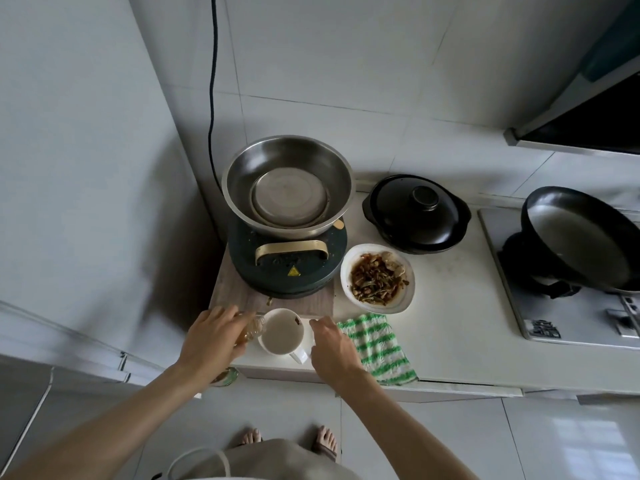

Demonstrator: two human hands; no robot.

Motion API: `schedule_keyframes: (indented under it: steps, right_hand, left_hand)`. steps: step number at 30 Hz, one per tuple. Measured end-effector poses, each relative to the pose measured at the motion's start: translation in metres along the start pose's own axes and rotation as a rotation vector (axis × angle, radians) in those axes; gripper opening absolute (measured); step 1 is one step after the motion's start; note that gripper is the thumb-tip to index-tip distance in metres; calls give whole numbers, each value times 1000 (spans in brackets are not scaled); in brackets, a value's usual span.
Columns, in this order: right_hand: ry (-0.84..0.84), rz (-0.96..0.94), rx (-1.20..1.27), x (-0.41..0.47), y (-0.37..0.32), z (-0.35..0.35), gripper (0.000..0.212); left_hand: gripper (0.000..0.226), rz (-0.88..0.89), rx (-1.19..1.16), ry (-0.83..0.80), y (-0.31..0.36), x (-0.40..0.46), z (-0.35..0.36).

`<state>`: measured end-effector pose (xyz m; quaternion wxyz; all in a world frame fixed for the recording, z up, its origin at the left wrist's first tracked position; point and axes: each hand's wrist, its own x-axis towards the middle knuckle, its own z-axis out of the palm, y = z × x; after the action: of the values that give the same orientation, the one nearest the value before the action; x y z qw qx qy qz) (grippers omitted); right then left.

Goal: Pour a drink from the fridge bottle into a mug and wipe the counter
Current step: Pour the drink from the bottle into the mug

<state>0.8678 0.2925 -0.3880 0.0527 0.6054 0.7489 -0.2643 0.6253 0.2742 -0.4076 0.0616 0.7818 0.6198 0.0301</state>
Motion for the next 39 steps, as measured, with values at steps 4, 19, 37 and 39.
schedule_keyframes:
  steps: [4,19,37,39]
  right_hand:
    - [3,-11,-42,1,4,-2,42]
    - [35,-19,-178,3,0,-2,51]
    - [39,-51,-172,4,-10,5,51]
    - [40,-52,-175,4,-11,5,51]
  left_hand:
    - [62,3,-16,-18,4,1,-3]
    - [58,-3,39,-54,12,1,-12]
    - [62,-40,41,-103,12,-1,-20]
    - [64,-36,49,-98,13,-1,-20]
